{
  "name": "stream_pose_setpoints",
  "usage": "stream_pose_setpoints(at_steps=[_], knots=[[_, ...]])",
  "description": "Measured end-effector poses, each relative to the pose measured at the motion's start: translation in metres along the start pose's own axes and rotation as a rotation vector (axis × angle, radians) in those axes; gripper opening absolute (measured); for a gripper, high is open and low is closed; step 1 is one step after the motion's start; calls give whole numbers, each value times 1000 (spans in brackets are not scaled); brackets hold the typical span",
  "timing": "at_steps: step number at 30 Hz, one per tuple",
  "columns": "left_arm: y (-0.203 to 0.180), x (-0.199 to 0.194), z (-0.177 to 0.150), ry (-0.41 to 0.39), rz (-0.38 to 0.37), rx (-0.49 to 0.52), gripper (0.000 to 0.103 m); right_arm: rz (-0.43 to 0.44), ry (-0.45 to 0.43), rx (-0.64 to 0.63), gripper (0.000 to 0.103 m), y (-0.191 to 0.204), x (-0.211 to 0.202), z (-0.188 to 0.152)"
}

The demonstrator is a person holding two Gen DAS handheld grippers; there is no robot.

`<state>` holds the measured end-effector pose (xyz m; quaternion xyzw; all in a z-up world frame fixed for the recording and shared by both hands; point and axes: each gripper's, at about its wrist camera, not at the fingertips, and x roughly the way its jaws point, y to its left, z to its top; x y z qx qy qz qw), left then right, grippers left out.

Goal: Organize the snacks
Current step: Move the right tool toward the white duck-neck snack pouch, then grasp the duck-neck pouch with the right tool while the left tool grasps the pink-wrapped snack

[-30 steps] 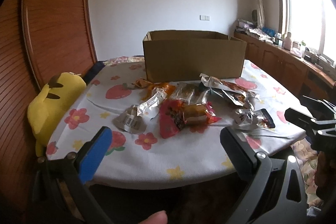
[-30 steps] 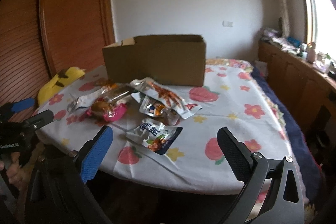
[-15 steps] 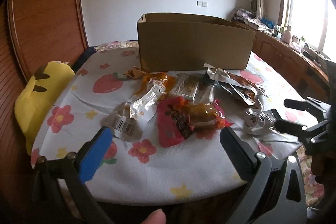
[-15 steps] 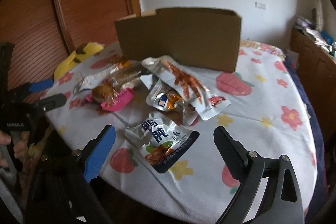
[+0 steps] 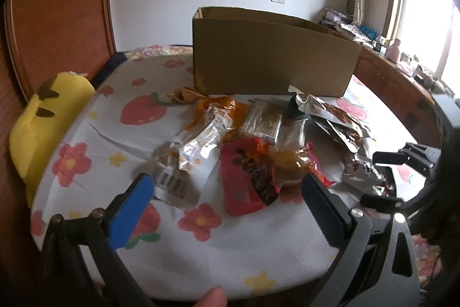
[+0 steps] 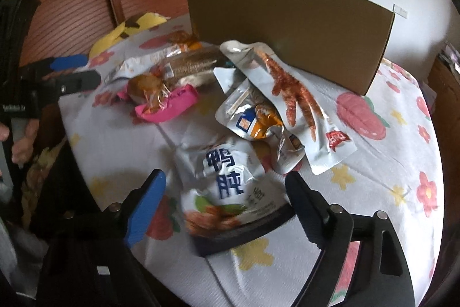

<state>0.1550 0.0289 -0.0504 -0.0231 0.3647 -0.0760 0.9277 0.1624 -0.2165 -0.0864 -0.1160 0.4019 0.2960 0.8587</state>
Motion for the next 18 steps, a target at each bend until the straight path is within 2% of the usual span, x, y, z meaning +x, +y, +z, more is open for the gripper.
stream_pose_setpoints(at_steps=[2, 5, 7, 18], knots=[[0, 5, 1, 13, -26, -11, 103, -9, 1, -15, 85, 2, -1, -3], [-2, 13, 4, 32, -54, -17, 103, 2, 1, -16, 78, 5, -4, -4], [-5, 17, 7, 38, -64, -15, 103, 5, -3, -20, 65, 7, -6, -4], [-28, 43, 22, 79, -83, 8, 103, 1, -38, -30, 65, 12, -4, -8]])
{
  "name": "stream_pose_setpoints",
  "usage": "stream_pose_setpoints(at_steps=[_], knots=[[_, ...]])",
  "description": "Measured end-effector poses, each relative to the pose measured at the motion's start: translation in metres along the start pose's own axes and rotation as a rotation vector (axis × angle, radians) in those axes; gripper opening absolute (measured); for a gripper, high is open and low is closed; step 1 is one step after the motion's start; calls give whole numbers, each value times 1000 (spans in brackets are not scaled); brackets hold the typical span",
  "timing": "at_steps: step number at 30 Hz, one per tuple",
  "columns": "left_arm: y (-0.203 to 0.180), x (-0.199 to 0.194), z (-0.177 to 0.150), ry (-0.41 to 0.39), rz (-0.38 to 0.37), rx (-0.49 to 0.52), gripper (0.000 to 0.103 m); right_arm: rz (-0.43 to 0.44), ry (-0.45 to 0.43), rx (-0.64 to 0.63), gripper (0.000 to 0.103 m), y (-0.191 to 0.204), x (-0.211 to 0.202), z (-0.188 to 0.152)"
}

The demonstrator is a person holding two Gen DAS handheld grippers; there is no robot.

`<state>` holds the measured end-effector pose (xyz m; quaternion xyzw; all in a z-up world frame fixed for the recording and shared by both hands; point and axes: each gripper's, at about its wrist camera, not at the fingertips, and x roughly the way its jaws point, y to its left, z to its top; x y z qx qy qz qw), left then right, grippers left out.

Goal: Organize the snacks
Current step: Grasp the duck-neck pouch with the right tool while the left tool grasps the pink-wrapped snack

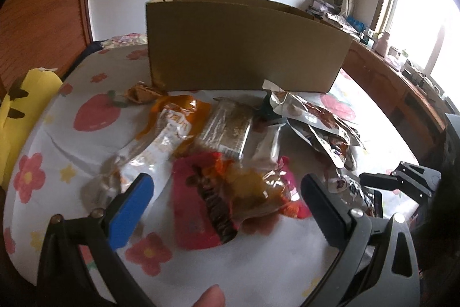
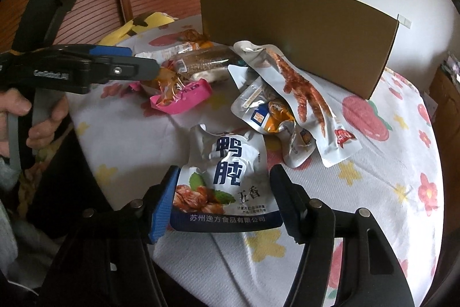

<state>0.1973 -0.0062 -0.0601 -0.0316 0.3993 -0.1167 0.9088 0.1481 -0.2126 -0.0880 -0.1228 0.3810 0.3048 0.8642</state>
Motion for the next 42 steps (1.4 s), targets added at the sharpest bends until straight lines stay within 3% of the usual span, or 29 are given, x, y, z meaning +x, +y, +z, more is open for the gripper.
stream_pose_setpoints(at_steps=[4, 11, 18, 31, 33, 35, 42], knots=[[-5, 8, 6, 11, 20, 11, 102, 3, -12, 6, 66, -1, -1, -2], [-17, 10, 4, 20, 5, 66, 90, 1, -27, 8, 66, -1, 0, -3], [-17, 25, -4, 91, 5, 60, 91, -2, -25, 7, 66, 0, 0, -2], [-13, 24, -10, 86, -7, 75, 91, -17, -22, 8, 77, 1, 8, 5], [-12, 21, -12, 80, -22, 77, 89, -16, -23, 11, 78, 1, 9, 5], [-12, 17, -14, 68, -49, 75, 77, -17, -23, 13, 78, 0, 9, 5], [-11, 2, -23, 32, -58, 81, 65, -20, -17, 11, 79, 1, 10, 6]])
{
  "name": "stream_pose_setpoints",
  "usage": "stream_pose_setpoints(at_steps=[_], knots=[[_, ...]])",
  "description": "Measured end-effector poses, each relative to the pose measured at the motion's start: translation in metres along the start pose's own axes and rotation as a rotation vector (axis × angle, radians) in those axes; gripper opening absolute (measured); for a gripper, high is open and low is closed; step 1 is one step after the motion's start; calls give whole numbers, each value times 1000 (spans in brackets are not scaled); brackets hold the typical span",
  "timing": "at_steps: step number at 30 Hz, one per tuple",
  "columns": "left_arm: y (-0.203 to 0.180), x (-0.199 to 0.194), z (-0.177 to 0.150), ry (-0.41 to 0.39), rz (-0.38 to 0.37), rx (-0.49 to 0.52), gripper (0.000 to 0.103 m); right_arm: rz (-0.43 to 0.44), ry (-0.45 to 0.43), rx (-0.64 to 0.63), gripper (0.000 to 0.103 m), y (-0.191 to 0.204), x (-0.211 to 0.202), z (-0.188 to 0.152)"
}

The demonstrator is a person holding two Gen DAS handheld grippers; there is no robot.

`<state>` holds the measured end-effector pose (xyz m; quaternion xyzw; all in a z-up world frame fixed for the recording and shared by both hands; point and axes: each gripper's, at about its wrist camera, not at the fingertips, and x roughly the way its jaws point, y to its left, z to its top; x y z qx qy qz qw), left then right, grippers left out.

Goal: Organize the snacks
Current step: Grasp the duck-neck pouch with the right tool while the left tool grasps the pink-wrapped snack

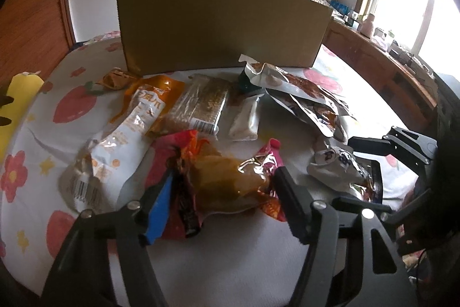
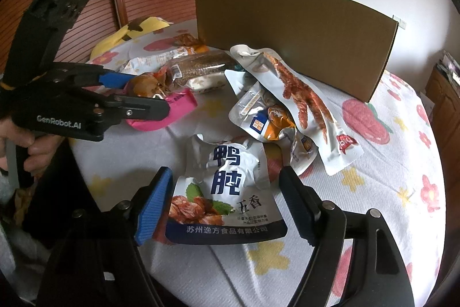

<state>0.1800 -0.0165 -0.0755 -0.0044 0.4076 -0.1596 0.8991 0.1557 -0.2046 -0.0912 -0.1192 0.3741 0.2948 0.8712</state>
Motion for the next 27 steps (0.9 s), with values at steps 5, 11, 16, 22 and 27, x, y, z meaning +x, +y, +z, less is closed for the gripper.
stream_pose_setpoints(at_steps=[5, 11, 16, 22, 27], knots=[[0, -11, -5, -23, -36, -15, 65, 3, 3, -2, 78, 0, 0, 0], [1, -22, -6, -50, -50, -22, 65, 21, 0, -18, 64, 3, -2, 0], [1, -28, -6, -69, -58, -22, 65, 19, -3, -23, 62, 7, -3, 0], [0, -34, -3, -88, -59, -22, 65, 9, -16, -33, 61, 11, -9, 2], [1, -38, -5, -98, -64, -26, 65, 8, -33, -28, 61, 11, -15, 4]])
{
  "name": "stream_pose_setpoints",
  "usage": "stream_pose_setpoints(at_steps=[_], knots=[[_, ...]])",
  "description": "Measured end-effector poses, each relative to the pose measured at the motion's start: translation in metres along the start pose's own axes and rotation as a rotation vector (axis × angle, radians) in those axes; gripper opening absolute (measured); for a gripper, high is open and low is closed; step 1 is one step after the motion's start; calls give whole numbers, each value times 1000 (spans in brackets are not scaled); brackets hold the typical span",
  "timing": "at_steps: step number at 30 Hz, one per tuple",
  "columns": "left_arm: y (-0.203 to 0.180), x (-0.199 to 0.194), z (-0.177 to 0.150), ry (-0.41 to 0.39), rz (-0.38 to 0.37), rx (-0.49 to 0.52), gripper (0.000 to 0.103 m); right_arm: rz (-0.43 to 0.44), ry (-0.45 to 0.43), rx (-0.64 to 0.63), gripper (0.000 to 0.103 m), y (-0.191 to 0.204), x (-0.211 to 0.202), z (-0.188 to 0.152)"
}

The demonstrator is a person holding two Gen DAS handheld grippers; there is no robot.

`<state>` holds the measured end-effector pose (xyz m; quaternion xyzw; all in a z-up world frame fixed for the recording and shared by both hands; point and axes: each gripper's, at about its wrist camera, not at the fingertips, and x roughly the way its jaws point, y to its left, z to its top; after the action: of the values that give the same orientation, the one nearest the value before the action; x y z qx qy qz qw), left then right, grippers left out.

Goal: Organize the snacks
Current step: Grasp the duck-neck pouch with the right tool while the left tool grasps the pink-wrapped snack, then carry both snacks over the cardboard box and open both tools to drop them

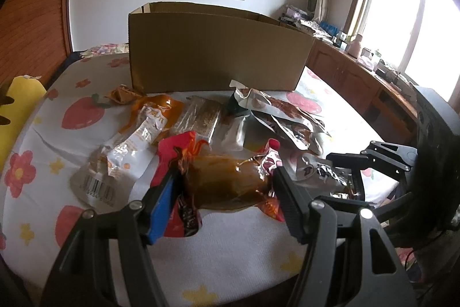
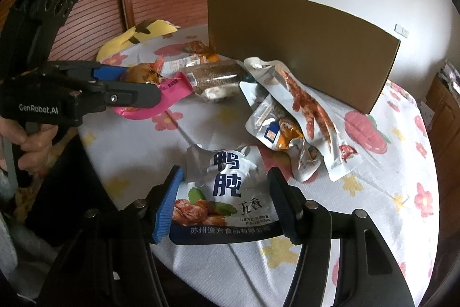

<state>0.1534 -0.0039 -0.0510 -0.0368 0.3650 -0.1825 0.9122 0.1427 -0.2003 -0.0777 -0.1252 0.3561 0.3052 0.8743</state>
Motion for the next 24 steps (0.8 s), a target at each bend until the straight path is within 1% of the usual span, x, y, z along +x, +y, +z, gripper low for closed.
stream_pose_setpoints(at_steps=[5, 14, 17, 21, 24], knots=[[-2, -7, 3, -17, -6, -1, 65, -6, -22, -4, 61, 2, -10, 5], [-6, -25, 31, -85, -13, 16, 65, -33, -90, -12, 62, -9, -39, 29], [-4, -27, 48, -100, -20, 23, 65, -53, -114, -23, 62, -15, -47, 41], [0, -29, 77, -141, -4, 43, 65, -85, -141, -21, 62, -33, -53, 66], [5, -31, 101, -172, -11, 45, 65, -101, -158, -12, 62, -47, -55, 84]])
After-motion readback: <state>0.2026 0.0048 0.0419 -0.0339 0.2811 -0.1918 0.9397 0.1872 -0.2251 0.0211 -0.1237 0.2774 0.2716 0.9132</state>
